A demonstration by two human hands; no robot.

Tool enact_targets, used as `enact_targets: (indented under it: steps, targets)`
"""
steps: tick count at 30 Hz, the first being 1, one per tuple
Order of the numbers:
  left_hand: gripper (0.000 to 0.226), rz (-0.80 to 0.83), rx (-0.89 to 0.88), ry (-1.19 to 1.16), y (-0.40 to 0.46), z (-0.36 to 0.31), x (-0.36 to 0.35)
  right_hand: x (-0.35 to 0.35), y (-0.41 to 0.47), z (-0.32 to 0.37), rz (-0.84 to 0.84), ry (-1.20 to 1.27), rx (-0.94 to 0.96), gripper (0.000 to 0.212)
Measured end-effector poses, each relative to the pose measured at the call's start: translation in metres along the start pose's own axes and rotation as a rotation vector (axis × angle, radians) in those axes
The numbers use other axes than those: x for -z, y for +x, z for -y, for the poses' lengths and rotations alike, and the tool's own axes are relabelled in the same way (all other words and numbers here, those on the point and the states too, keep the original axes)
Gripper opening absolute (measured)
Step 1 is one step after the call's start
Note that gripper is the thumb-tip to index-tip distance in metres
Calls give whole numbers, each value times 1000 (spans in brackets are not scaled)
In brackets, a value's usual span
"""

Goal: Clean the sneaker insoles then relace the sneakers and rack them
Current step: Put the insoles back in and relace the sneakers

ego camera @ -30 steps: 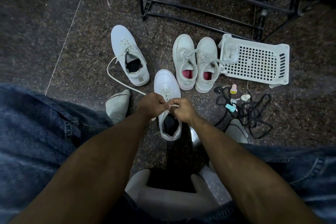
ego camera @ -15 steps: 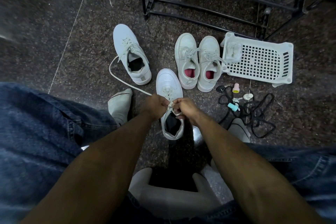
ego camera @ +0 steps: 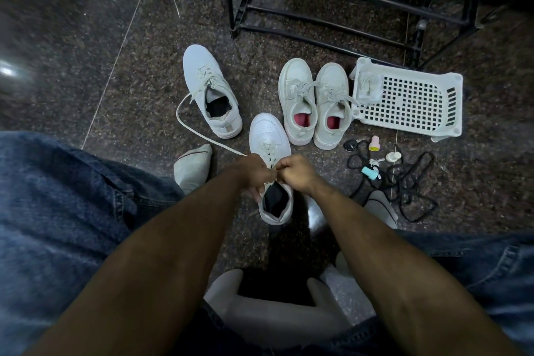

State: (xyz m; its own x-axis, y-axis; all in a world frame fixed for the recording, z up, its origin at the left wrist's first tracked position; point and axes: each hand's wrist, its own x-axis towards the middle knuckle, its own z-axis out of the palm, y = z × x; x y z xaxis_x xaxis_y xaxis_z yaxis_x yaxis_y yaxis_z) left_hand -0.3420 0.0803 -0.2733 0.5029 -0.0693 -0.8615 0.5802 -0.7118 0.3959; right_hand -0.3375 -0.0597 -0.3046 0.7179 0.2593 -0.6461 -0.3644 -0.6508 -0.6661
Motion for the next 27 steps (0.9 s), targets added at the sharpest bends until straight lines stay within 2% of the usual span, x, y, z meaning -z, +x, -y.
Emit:
enact_targets:
  steps: [3, 8, 12, 14, 18, 20, 22, 24, 27]
  targets:
    - [26, 56, 60, -37, -1, 1, 2, 10, 2, 2, -6, -337, 79, 16]
    - [29, 38, 93, 37, 3, 10, 6, 28, -14, 8, -101, -834, 49, 19]
    - [26, 19, 104, 57, 7, 14, -3, 19, -20, 4, -59, -914, -23, 23]
    - [21, -30, 82, 30, 11, 17, -2, 17, -21, 5, -69, -940, 6, 23]
    - [27, -145, 1, -5, 15, 14, 14, 8, -28, -9, -102, -1017, 349, 31]
    - [27, -264, -53, -34, 14, 9, 26, -1, -36, -9, -36, -1073, 541, 40]
    - [27, -382, -100, -18, 18, 6, 35, -13, -44, -6, 125, -1120, 612, 46]
    - [23, -428, -115, -2, 19, 6, 40, -24, -48, -7, 251, -1253, 562, 46]
    - [21, -449, -111, 10, 22, 9, 49, -33, -44, -11, 309, -1332, 466, 35]
